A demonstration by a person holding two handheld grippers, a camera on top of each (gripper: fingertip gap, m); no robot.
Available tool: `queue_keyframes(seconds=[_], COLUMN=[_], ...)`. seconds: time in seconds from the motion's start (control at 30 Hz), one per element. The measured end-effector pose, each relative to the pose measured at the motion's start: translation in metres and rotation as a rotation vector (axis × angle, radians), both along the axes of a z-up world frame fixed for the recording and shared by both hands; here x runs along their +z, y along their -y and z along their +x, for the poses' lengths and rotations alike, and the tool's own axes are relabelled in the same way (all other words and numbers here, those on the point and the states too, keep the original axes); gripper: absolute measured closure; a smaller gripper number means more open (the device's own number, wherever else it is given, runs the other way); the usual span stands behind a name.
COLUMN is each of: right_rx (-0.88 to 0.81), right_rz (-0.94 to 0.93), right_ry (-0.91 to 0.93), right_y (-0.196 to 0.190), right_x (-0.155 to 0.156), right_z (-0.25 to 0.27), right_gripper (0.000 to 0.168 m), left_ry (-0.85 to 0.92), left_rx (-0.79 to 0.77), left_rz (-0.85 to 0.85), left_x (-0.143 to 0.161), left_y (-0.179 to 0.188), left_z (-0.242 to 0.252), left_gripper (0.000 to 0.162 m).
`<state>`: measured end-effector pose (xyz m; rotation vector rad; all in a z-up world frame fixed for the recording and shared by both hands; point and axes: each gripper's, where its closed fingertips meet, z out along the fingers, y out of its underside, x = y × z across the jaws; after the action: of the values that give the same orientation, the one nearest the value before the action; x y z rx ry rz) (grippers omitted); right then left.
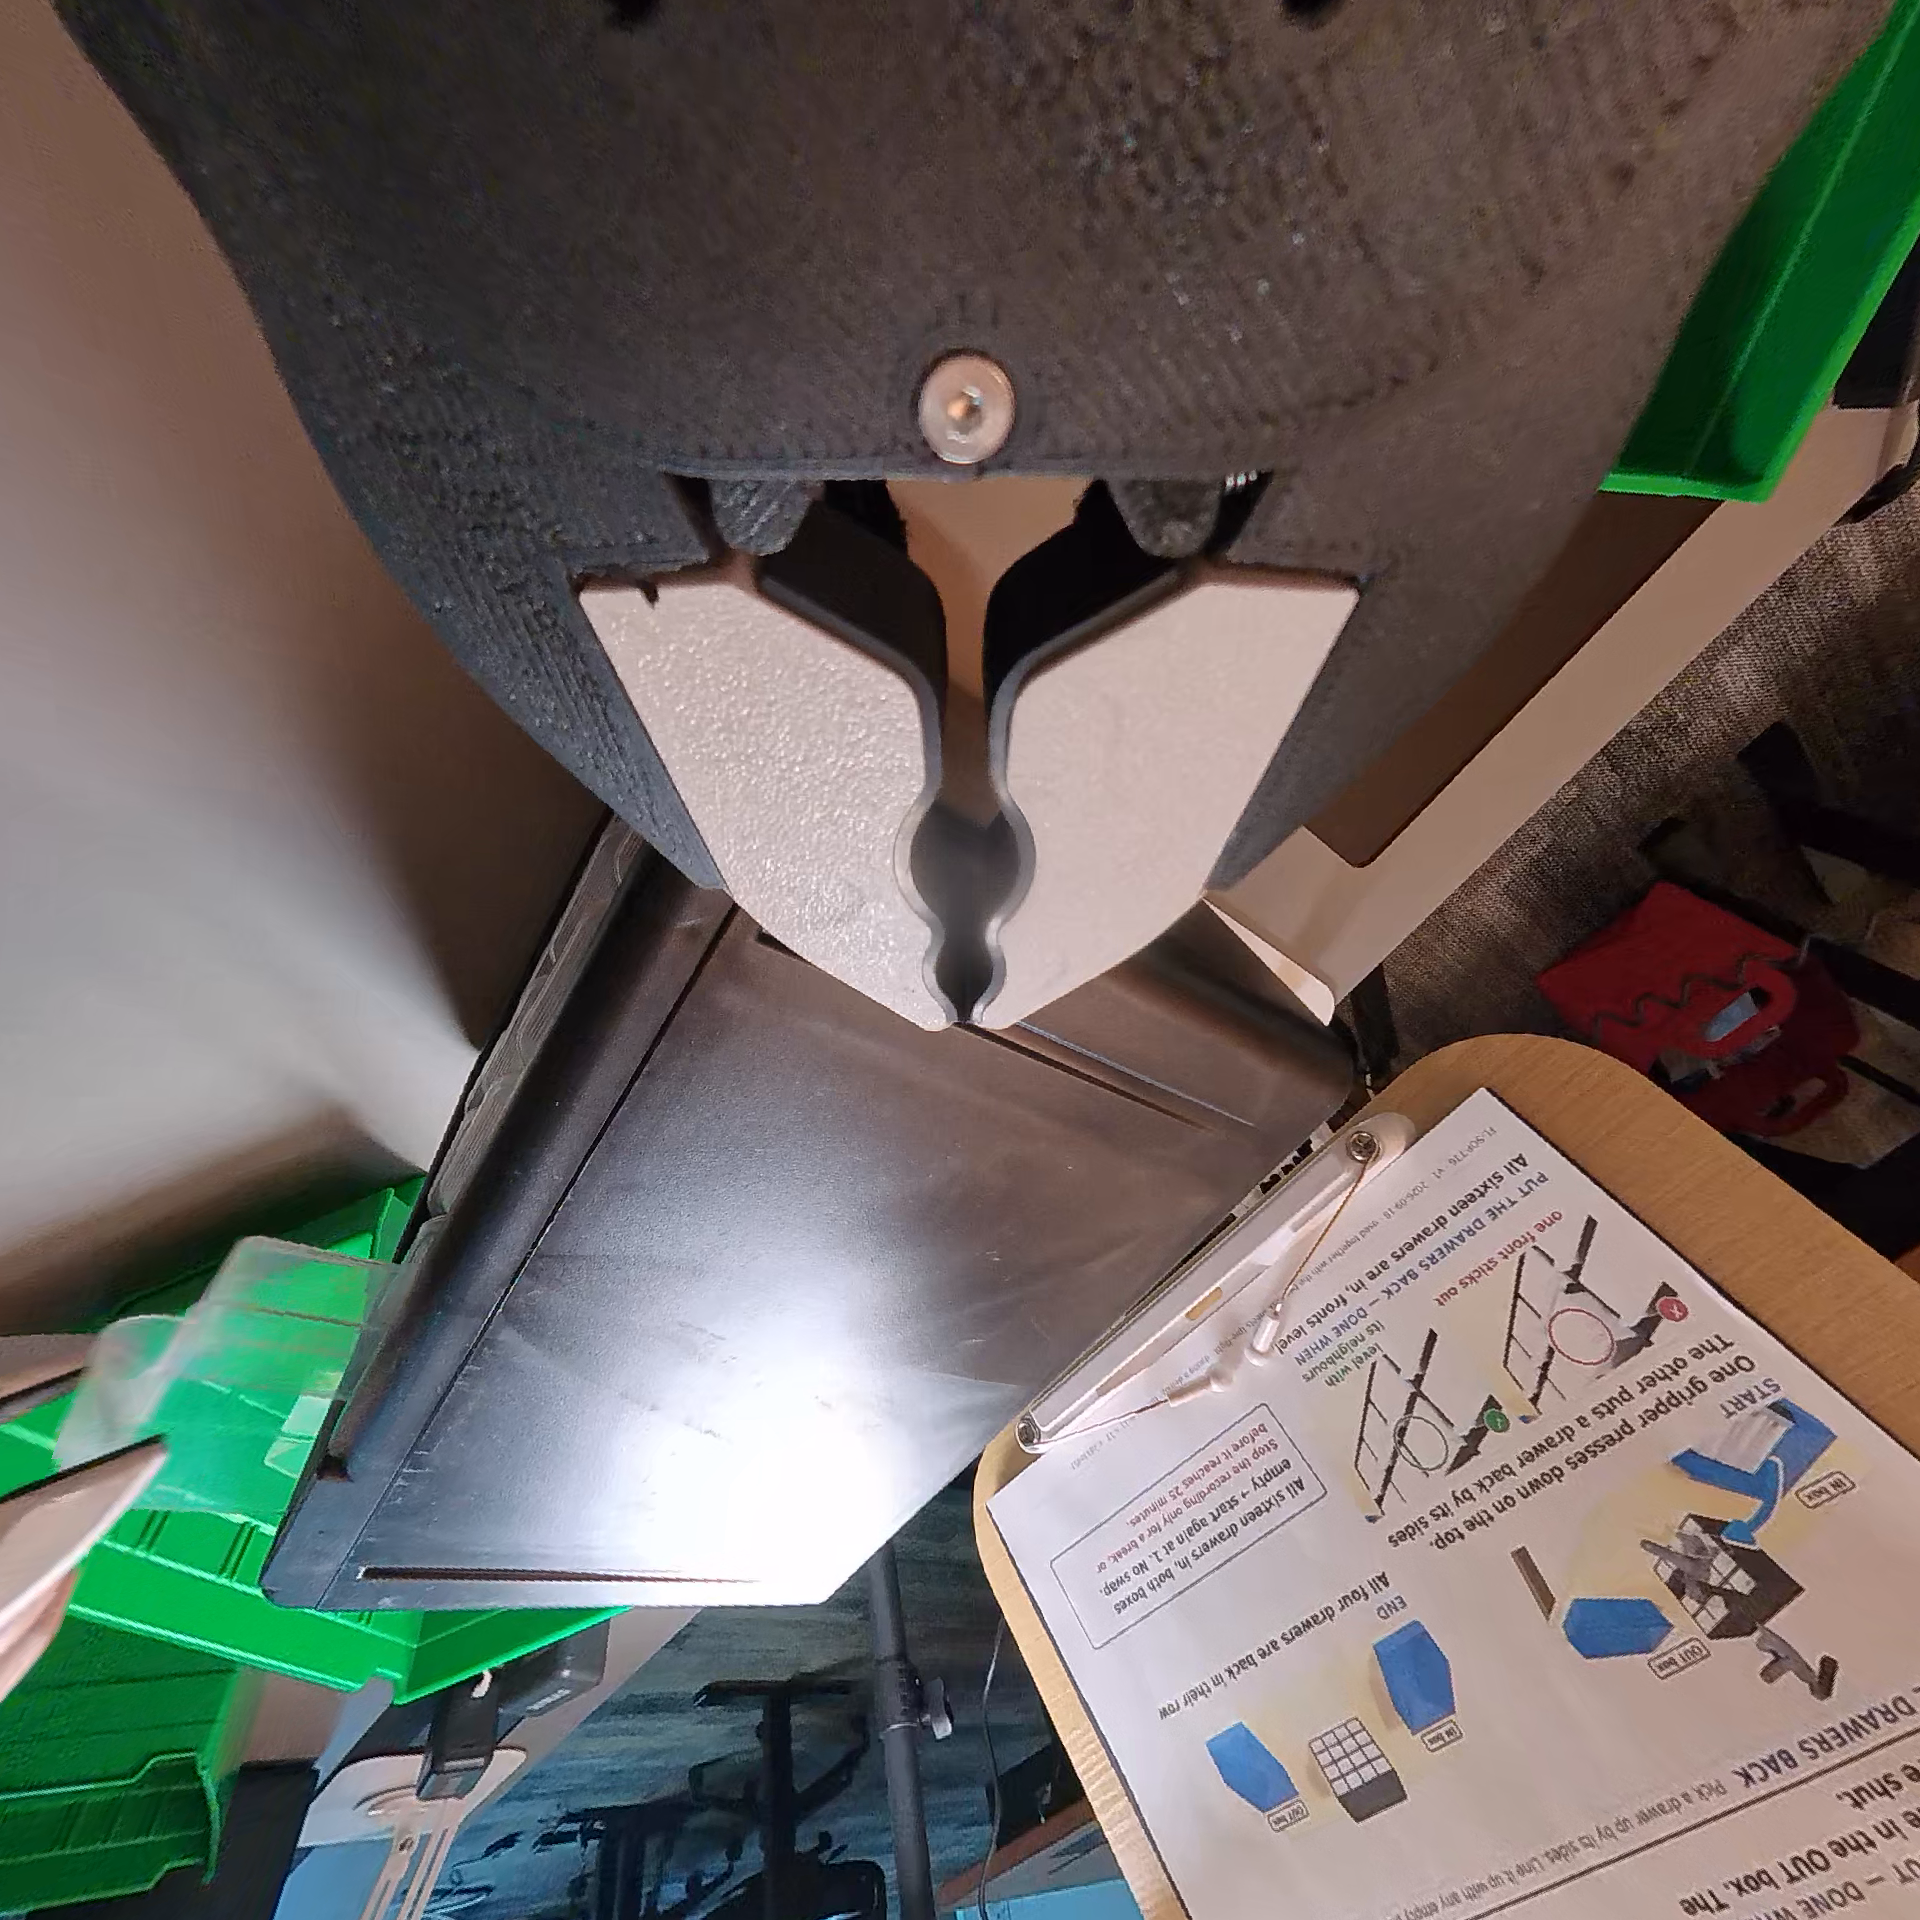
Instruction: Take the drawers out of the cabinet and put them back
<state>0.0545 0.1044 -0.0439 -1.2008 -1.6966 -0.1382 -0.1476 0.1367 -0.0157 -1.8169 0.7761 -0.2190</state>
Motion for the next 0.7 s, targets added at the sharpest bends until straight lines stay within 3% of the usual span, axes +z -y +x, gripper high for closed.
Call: queue_keyframes(seconds=[0.23,0.43,0.5,0.6,0.7], right_rx=[-0.034,-0.063,-0.074,-0.066,-0.025], right_rz=[-0.046,-0.084,-0.073,-0.045,-0.082], right_ry=[0.043,0.027,0.038,0.056,0.071], right_y=[0.019,0.017,0.012,0.007,0.021], right_x=[0.0,-0.001,-0.005,-0.01,-0.009], right_z=[0.013,0.014,0.014,0.014,0.013], right_gripper=[0.148,0.12,0.122,0.143,0.147], left_ry=[0.0,-0.004,-0.001,-0.003,-0.004], left_rx=[0.005,0.01,0.008,0.009,0.011], left_rz=[0.003,0.008,0.007,0.009,0.01], left_x=[0.0,0.0,0.0,0.0,0.0], left_y=[0.0,0.0,0.0,0.0,0.0], left_z=[0.0,0.0,0.0,0.0,0.0], left_gripper=[0.161,0.161,0.161,0.161,0.161])
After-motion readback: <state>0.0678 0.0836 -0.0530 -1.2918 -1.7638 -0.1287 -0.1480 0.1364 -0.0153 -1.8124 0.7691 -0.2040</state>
